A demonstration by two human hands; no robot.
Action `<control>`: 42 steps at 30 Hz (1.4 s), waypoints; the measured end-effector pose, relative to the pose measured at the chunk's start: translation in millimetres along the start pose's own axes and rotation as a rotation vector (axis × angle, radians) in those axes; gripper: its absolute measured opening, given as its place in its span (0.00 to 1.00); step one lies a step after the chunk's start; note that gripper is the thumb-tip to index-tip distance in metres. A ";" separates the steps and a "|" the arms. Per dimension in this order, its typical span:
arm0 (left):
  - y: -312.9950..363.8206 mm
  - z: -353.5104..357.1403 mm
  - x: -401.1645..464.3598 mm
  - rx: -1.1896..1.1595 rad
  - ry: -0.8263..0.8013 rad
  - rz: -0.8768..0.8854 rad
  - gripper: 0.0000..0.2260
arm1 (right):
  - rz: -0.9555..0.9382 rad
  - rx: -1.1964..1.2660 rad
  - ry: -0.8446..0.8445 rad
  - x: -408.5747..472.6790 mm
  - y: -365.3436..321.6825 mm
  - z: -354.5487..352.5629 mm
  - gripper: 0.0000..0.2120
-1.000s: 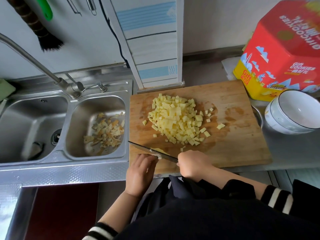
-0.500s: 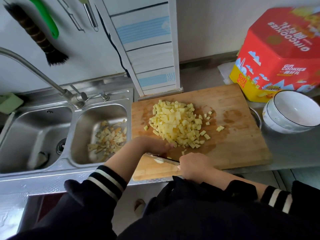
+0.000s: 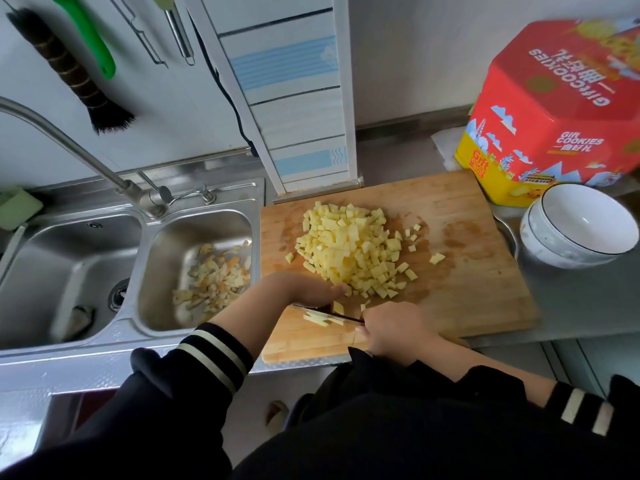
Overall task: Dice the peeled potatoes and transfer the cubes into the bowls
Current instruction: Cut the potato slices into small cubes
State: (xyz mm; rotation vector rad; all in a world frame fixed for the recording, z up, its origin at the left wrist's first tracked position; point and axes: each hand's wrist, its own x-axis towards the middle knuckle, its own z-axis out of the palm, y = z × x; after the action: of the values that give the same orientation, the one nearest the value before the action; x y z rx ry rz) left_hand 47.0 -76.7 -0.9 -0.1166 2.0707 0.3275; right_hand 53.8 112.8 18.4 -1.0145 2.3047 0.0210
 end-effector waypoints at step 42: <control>-52.6 83.4 14.2 0.394 0.706 0.343 0.26 | 0.318 0.328 0.223 -10.3 35.0 -10.2 0.15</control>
State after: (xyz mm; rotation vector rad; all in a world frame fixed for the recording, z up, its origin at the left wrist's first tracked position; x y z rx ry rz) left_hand 121.2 -103.1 -61.9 0.4240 2.8180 0.0730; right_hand 30.2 141.8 24.5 -0.5008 2.5401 -0.3451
